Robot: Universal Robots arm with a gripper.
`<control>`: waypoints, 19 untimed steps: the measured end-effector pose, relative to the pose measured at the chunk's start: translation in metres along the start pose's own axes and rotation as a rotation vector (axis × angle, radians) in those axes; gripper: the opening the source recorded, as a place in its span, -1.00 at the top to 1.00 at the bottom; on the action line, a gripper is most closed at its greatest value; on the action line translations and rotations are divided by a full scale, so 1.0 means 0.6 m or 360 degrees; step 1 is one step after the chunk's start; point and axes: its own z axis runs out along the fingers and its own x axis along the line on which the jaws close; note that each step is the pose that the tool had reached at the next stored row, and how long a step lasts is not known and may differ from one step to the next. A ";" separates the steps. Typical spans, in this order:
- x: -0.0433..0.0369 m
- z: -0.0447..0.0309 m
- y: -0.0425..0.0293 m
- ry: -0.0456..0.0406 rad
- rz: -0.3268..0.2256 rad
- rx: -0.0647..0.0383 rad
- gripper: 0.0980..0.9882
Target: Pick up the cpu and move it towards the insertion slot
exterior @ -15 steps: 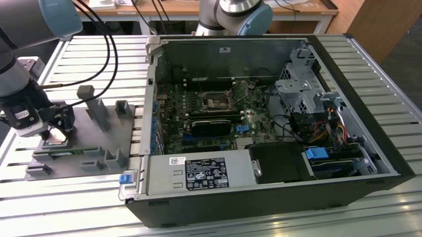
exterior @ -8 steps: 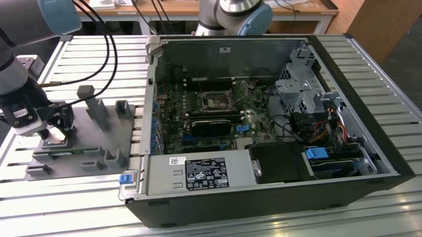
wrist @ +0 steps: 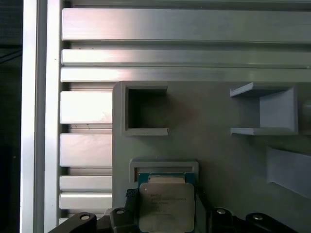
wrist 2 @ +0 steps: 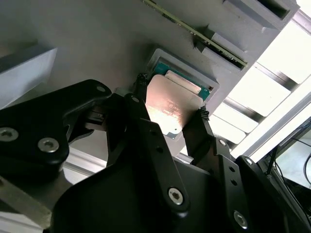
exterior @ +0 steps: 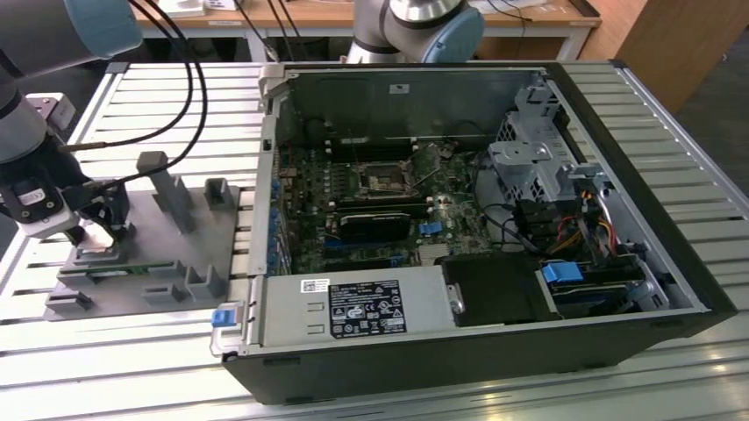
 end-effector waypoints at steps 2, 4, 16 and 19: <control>0.000 -0.002 0.000 0.0000 0.0000 0.0000 0.00; 0.000 -0.005 0.000 0.0000 0.0000 0.0000 0.00; 0.000 -0.016 0.000 0.0000 0.0000 0.0000 0.00; 0.000 -0.017 0.000 0.0000 0.0000 0.0000 0.00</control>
